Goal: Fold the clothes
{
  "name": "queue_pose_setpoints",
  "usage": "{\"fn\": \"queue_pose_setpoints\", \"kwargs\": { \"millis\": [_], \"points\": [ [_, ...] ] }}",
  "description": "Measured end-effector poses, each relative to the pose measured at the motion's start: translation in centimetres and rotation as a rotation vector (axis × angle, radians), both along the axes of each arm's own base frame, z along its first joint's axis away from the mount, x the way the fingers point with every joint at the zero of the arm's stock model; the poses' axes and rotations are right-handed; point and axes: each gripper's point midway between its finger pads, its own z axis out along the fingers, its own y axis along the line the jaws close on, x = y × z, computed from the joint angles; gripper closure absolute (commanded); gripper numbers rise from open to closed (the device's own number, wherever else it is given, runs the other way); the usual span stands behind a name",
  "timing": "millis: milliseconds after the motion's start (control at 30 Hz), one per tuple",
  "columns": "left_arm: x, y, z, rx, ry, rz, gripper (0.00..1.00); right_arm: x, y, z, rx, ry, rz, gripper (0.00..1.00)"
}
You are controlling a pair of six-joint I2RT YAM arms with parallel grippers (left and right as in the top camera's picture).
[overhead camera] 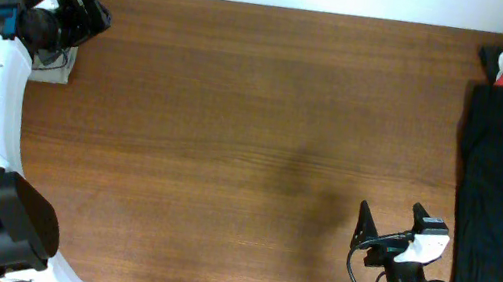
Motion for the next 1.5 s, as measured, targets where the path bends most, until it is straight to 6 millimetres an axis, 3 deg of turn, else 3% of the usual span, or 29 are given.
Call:
{"fn": "queue_pose_setpoints", "kwargs": {
  "millis": [233, 333, 467, 1367, 1500],
  "points": [
    [0.0, 0.0, 0.0, 0.000, 0.000, 0.000, 0.01, 0.0, 0.0, 0.4, -0.003, -0.015, 0.000, 0.01],
    [0.0, 0.0, 0.0, 0.000, 0.000, 0.000, 0.01, 0.1, 0.3, 1.4, -0.002, -0.064, 0.015, 0.01],
    [0.0, 0.0, 0.0, 0.000, 0.000, 0.000, 0.01, 0.4, 0.4, 0.2, -0.002, -0.055, 0.023, 0.01],
    [0.0, 0.0, 0.0, 0.000, 0.002, 0.000, 0.01, 0.4, 0.4, 0.2, -0.002, -0.054, 0.023, 0.02],
    [-3.9, -1.3, -1.5, -0.034, 0.161, -0.007, 0.01, 0.4, 0.4, 0.2, -0.001, -0.054, 0.022, 0.01]
  ]
}}
